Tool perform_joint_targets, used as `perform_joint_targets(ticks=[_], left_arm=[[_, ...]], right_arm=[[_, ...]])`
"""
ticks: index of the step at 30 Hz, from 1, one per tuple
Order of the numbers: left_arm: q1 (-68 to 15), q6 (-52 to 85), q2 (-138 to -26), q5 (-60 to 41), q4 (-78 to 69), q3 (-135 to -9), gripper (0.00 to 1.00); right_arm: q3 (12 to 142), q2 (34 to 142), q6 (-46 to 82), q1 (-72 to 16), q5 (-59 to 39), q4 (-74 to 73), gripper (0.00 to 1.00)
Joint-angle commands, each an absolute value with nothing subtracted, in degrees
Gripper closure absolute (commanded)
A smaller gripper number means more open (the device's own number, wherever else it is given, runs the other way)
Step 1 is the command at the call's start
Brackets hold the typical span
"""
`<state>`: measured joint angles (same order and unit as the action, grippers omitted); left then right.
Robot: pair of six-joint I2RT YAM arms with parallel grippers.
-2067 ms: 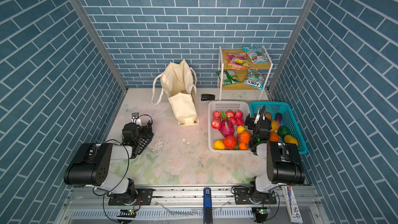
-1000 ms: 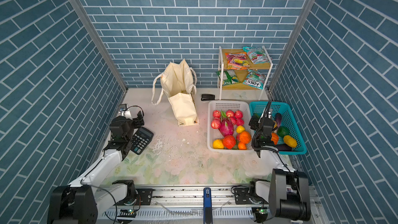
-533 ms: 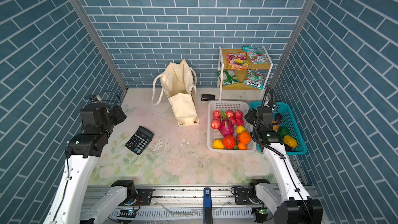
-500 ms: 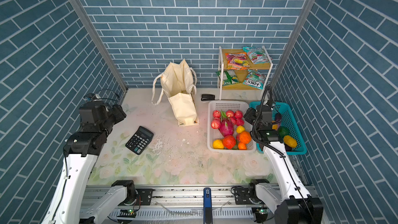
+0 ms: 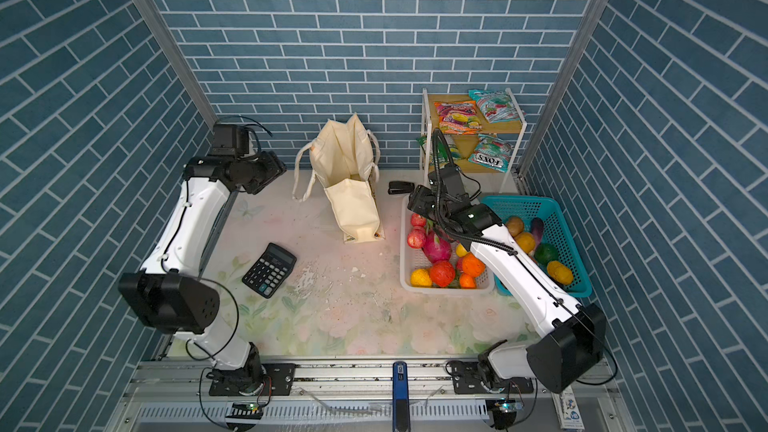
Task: Place the food into the grocery bag and tie it
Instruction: 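Reach the left gripper to the bag handle while the right reaches its other side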
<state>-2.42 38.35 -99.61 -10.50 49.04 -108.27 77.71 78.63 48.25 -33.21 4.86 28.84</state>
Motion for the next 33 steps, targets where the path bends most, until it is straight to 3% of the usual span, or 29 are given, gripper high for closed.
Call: perform_joint_targets(ticks=[1, 9, 19, 30, 32, 33], left_arm=[[-4.0, 40.7, -105.8, -16.0, 51.0, -116.8, 0.27], [-6.8, 42.0, -121.5, -17.7, 54.8, -134.8, 0.28], [-6.9, 41.8, -130.7, -21.1, 58.2, -143.0, 0.33], [-7.1, 35.9, -125.5, -26.6, 60.8, -139.6, 0.97], [-7.2, 35.7, -122.0, -27.4, 60.5, -134.8, 1.00], [-7.3, 35.7, -120.5, -27.8, 60.3, -132.9, 1.00]], right_arm=[[80.9, 80.3, 50.7, -35.9, 8.1, 32.0, 0.34], [87.9, 84.9, 46.7, -37.9, 8.1, 33.8, 0.34], [97.8, 93.2, 42.3, -38.1, 2.1, 37.1, 0.33], [108.4, 99.1, 37.3, -38.1, 0.3, 41.3, 0.32], [109.5, 99.7, 37.1, -38.0, 0.1, 41.4, 0.30], [110.0, 100.0, 37.1, -38.0, 0.3, 41.4, 0.23]])
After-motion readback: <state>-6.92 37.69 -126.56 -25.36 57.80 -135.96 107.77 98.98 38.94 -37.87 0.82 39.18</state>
